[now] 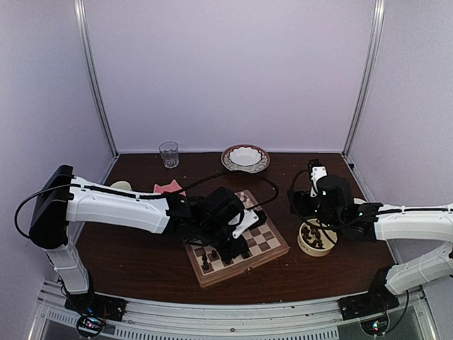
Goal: Set up the chess pieces on the board
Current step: Place the king at e8.
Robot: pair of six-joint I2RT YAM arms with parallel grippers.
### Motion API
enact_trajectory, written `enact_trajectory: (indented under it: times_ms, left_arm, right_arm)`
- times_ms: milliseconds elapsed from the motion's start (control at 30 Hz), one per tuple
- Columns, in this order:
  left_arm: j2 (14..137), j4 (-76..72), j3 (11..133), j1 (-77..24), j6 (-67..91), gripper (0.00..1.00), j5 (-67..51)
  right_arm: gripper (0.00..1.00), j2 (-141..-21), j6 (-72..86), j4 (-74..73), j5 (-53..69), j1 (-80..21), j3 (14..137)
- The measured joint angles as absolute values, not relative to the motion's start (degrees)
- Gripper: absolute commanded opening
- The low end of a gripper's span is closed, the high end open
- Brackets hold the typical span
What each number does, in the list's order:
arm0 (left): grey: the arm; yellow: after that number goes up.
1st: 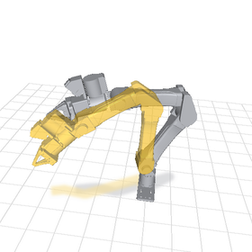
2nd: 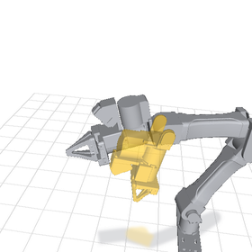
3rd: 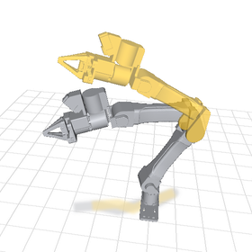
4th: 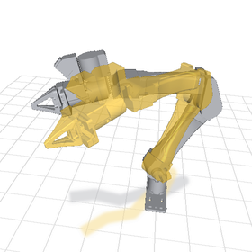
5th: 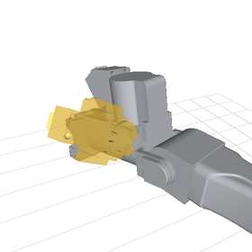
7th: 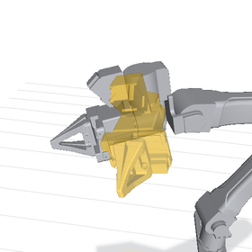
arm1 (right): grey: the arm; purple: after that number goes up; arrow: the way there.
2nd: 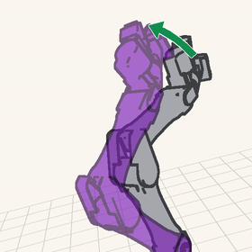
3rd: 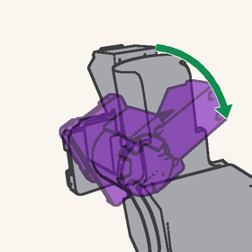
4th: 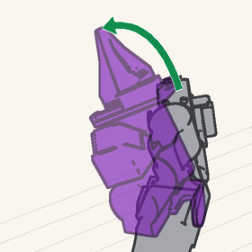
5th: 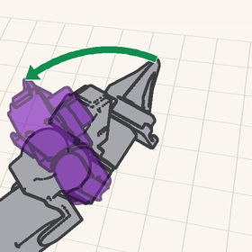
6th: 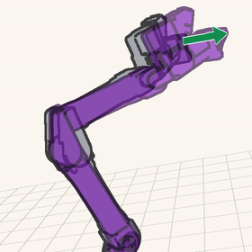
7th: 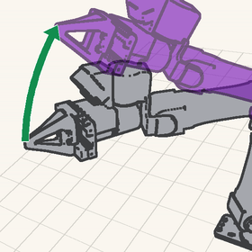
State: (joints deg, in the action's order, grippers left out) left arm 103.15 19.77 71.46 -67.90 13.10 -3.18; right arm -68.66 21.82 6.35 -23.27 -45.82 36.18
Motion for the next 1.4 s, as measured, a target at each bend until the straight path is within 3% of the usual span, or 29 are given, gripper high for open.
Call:
enact_trajectory:
  times_ms: [200,1100,1400]
  left_arm:
    - [103.26,19.53,71.46,-68.14,12.71,0.00,-1.65]
    - [108.79,18.96,74.00,-68.36,11.42,0.00,3.75]
    - [109.08,19.18,74.56,-68.36,11.03,0.36,4.08]
  right_arm:
    - [0.81,-64.01,21.21,11.14,-24.34,-45.82,30.46]
    - [0.80,-63.61,21.19,14.41,-24.29,-45.82,30.28]
    - [0.80,-63.64,21.19,14.44,-24.23,-45.82,30.28]
